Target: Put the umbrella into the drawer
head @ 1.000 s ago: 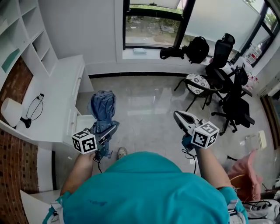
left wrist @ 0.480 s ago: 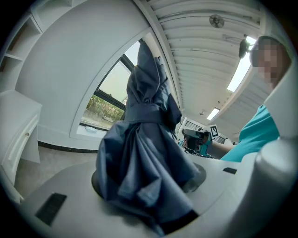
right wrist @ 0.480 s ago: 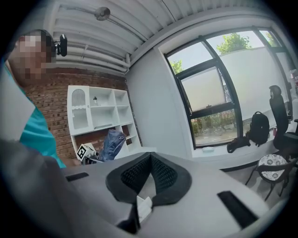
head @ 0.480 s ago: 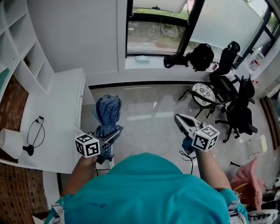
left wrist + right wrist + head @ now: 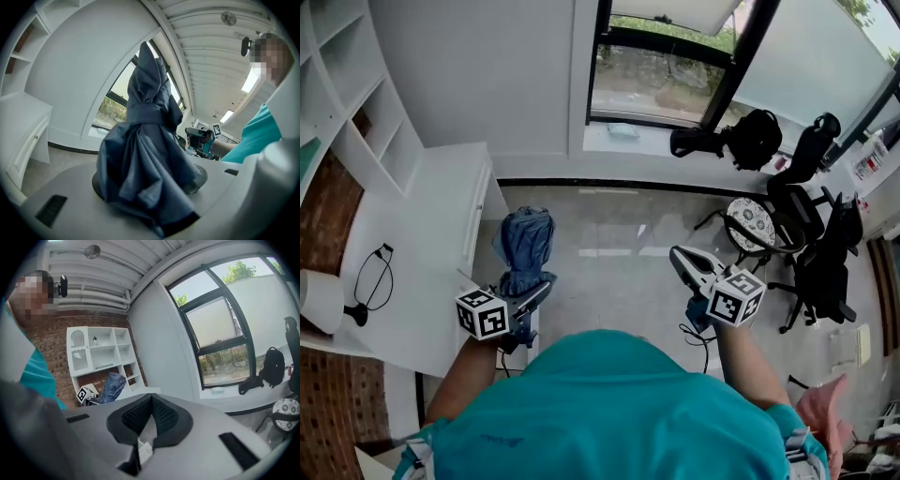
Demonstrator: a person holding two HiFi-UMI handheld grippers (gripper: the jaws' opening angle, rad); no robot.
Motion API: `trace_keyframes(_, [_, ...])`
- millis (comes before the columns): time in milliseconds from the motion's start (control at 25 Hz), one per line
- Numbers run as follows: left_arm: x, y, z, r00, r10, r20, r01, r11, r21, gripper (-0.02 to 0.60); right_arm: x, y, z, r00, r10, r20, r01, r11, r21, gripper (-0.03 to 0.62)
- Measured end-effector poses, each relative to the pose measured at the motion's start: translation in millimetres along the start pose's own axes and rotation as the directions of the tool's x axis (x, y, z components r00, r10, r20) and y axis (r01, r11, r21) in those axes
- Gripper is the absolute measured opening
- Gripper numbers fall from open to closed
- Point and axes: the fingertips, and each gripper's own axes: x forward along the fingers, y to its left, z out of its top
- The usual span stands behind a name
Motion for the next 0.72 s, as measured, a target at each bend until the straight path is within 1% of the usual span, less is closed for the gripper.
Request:
trace_keyframes(120, [16, 0, 6, 0.997, 0.068, 0.020, -0.068, 0.998, -0.001, 0.222, 4, -30, 9, 0.998, 0.058, 0.006, -0.058, 0.998, -0.006, 0.021])
trace_keyframes(240, [42, -4, 20, 0.988, 0.144, 0.058, -0.144, 0.990, -0.003, 0.222, 4, -67, 22, 0.993, 0.115, 0.007, -0.115, 0.993, -0.019, 0.021])
trace_keyframes(320, [63, -11, 26, 0.978, 0.193, 0.077, -0.192, 0.981, -0.020, 0.222, -1, -94, 32, 0.990, 0.142, -0.006, -0.142, 0.989, -0.032, 0.021])
trace_keyframes(440, [94, -19, 27, 0.966, 0.248, 0.074, -0.244, 0.968, -0.060, 0.222, -7, -129, 46, 0.984, 0.177, -0.015, -0.178, 0.983, -0.051, 0.021])
trace_keyframes(560, [124, -22, 26, 0.962, 0.268, 0.058, -0.263, 0.961, -0.088, 0.222, -5, -149, 51, 0.979, 0.204, -0.027, -0.206, 0.976, -0.076, 0.021])
trace_keyframes(720, [142, -18, 22, 0.966, 0.255, 0.033, -0.252, 0.964, -0.084, 0.222, 13, -156, 46, 0.975, 0.218, -0.043, -0.221, 0.972, -0.075, 0.021])
